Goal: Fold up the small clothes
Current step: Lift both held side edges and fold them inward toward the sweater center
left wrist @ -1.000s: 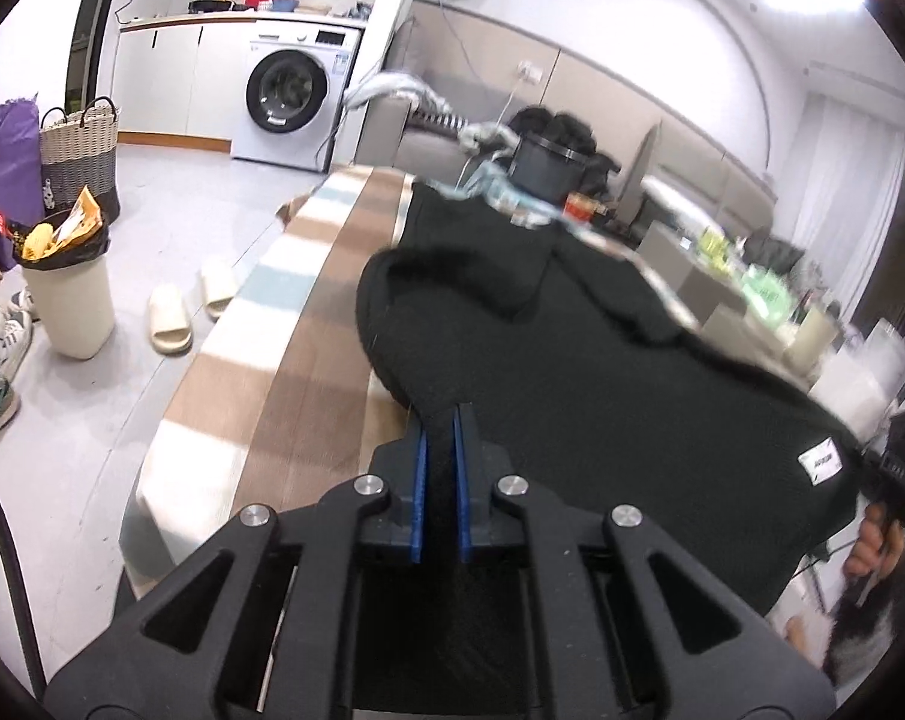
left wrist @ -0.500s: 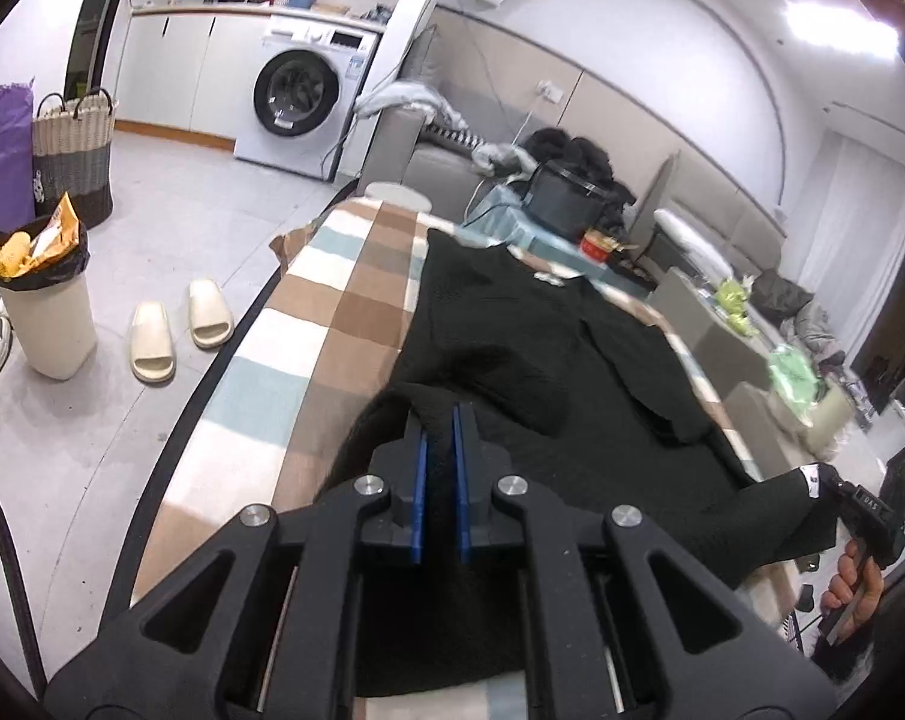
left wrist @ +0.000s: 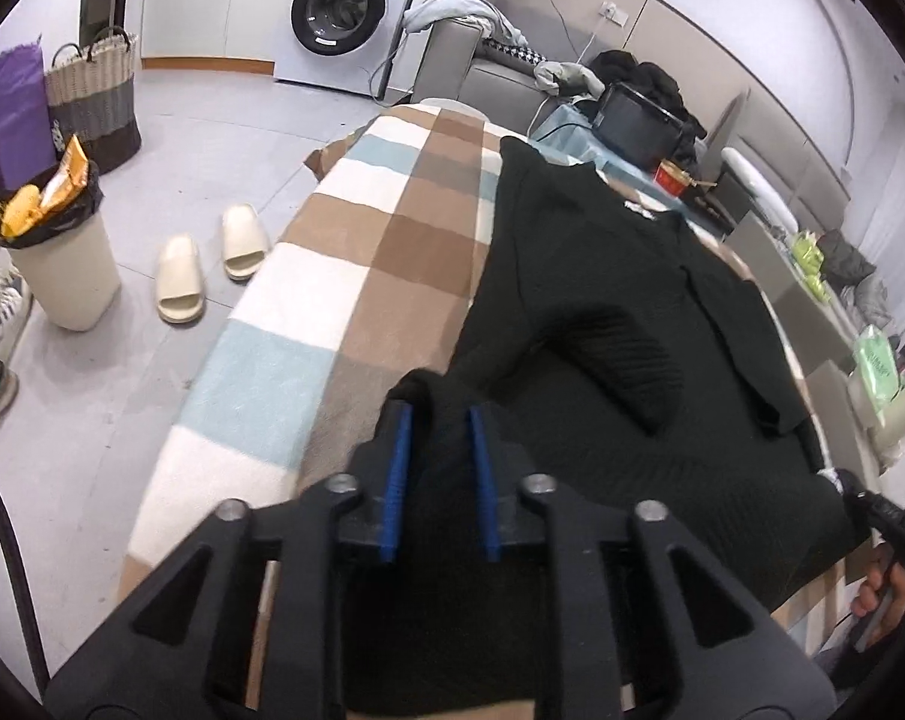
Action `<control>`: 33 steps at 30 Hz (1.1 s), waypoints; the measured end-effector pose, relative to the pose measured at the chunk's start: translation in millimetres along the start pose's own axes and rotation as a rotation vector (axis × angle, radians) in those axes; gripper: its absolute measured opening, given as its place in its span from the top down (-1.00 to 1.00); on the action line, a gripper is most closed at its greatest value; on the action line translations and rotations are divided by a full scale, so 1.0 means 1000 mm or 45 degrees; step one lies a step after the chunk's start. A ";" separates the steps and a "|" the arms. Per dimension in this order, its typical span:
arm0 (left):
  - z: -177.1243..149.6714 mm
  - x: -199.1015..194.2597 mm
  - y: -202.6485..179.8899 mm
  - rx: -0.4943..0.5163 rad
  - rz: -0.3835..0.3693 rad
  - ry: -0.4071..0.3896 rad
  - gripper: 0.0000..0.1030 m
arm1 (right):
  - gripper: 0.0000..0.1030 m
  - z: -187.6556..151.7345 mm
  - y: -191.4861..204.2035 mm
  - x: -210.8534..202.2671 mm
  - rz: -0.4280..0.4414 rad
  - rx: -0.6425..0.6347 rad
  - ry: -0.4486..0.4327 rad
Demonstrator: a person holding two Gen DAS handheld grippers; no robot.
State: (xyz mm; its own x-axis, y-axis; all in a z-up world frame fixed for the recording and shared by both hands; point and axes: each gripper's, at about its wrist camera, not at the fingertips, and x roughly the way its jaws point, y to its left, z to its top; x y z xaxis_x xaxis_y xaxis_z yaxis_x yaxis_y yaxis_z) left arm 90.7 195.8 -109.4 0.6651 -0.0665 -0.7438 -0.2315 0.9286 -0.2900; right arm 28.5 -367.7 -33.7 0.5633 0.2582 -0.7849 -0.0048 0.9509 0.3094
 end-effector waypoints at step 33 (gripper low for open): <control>-0.070 -0.015 -0.002 0.072 -0.132 0.102 0.76 | 0.70 -0.049 -0.013 -0.021 0.130 -0.027 0.128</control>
State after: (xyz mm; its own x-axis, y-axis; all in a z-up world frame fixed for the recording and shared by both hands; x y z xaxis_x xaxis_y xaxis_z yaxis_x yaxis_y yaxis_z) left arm 31.5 169.6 -140.3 0.6240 -0.1900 -0.7580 -0.1228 0.9341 -0.3352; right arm -23.9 -376.6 -47.8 0.4731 0.3688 -0.8001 -0.0757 0.9218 0.3802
